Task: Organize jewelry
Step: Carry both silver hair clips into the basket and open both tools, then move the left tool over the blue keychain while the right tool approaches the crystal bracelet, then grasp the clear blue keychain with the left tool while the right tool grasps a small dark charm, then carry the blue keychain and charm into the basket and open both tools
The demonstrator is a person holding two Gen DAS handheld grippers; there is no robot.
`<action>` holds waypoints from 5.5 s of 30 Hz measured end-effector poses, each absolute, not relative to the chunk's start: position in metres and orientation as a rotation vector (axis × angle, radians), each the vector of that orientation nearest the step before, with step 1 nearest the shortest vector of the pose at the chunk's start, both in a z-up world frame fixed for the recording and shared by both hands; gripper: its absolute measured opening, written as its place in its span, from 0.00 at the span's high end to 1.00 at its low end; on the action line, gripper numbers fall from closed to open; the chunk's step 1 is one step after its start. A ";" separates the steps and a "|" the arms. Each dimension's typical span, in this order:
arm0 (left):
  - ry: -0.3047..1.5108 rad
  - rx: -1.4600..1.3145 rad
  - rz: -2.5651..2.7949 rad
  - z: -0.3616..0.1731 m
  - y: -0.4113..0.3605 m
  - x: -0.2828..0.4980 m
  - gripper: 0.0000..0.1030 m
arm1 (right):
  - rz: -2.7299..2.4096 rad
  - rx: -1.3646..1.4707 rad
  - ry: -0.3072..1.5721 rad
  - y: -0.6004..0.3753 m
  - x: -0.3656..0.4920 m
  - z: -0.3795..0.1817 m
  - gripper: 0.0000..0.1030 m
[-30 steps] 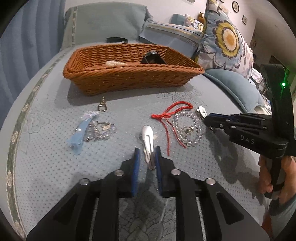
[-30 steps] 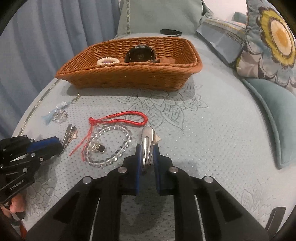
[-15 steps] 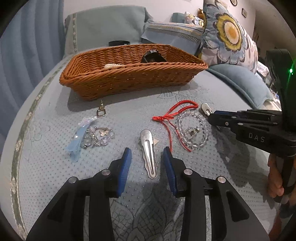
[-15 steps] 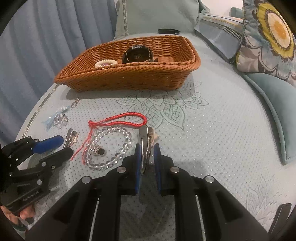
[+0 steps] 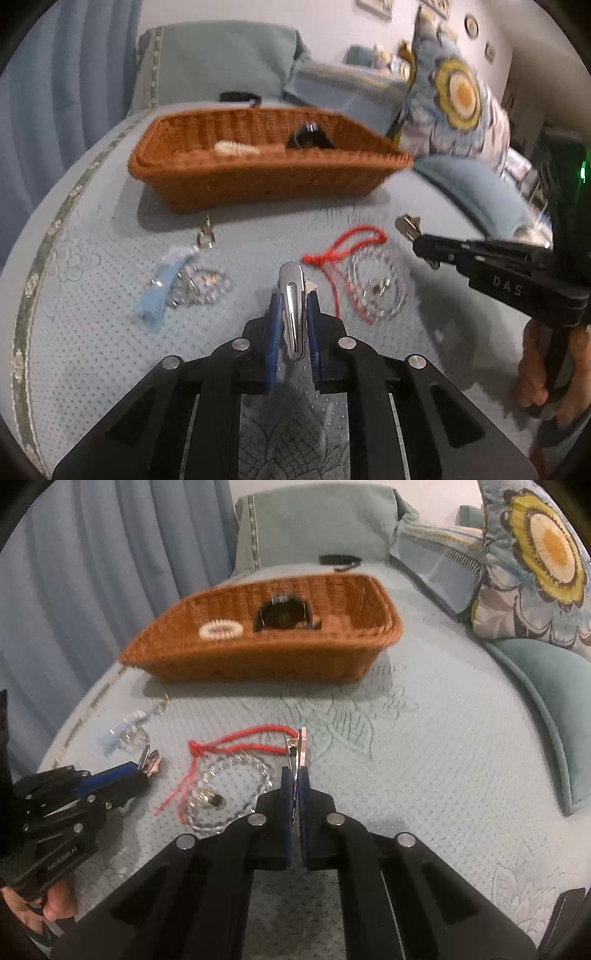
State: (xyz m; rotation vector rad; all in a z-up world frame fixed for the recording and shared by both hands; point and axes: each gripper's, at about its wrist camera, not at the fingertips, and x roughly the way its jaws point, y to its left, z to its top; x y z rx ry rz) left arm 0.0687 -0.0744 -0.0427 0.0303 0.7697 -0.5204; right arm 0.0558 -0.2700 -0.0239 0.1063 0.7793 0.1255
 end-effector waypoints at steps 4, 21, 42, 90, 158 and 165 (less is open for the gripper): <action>0.720 -0.011 -0.518 -0.031 -0.067 0.067 0.89 | 0.142 0.146 0.716 -0.277 0.048 -0.010 0.98; 0.585 -0.029 -0.497 0.043 -0.068 0.132 0.89 | 0.223 0.097 0.602 -0.247 0.125 0.069 0.98; 0.692 0.007 -0.457 -0.008 -0.078 0.218 0.88 | 0.209 0.129 0.905 -0.218 0.263 0.014 0.97; 0.788 -0.159 -0.435 -0.037 0.023 0.101 0.52 | 0.270 0.187 0.827 -0.247 0.053 -0.025 0.72; 0.534 -0.104 -0.487 0.031 -0.013 0.097 0.90 | 0.230 0.154 0.573 -0.254 0.048 0.042 0.90; 0.514 -0.103 -0.483 0.038 -0.042 0.145 0.90 | 0.252 0.190 0.598 -0.268 0.133 0.066 0.90</action>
